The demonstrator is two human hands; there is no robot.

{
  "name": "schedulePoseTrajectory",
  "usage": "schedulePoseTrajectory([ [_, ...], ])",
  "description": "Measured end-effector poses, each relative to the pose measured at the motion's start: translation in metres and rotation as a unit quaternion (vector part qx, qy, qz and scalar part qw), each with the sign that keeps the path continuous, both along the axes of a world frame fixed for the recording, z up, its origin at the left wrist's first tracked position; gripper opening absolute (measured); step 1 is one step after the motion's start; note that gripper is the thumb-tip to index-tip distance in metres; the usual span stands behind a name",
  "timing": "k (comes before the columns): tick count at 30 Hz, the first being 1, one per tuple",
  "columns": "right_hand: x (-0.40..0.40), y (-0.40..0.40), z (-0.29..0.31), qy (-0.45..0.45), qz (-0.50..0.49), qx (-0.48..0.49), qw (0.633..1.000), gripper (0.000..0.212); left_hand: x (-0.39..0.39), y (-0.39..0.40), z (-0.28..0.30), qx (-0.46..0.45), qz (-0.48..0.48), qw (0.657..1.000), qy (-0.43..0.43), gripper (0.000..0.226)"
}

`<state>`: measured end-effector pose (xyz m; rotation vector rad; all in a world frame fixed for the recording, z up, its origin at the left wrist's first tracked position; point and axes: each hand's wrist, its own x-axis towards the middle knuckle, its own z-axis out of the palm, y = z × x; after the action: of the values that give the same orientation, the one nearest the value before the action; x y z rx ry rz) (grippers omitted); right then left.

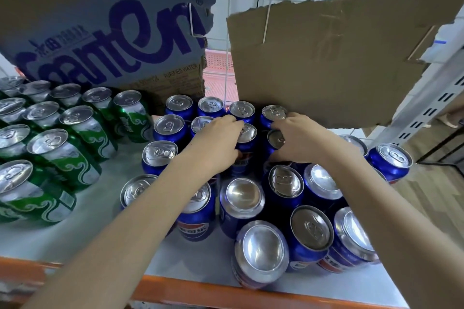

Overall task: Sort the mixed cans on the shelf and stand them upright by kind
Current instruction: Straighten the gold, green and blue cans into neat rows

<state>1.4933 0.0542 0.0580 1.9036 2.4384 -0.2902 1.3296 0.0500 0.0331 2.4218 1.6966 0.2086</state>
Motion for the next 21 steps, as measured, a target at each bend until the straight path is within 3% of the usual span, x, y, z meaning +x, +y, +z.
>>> schedulePoseTrajectory([
  [3, -0.003, -0.001, -0.002, 0.01, 0.008, 0.023, 1.0, 0.034, 0.0, 0.0, -0.001, 0.009, -0.003, 1.0, 0.013, 0.053],
  [8, -0.006, 0.001, -0.004, 0.023, 0.0, 0.04, 0.999, 0.035, 0.001, 0.002, -0.003, 0.024, 0.002, 1.0, 0.016, 0.051],
  [16, -0.006, -0.002, -0.002, 0.055, -0.041, 0.049, 0.996, 0.051, 0.001, 0.002, -0.004, 0.023, 0.001, 0.999, 0.022, 0.051],
  [21, -0.002, -0.012, -0.014, 0.036, -0.05, 0.083, 0.995, 0.065, 0.005, -0.018, 0.008, 0.024, -0.012, 1.0, -0.002, 0.065],
])
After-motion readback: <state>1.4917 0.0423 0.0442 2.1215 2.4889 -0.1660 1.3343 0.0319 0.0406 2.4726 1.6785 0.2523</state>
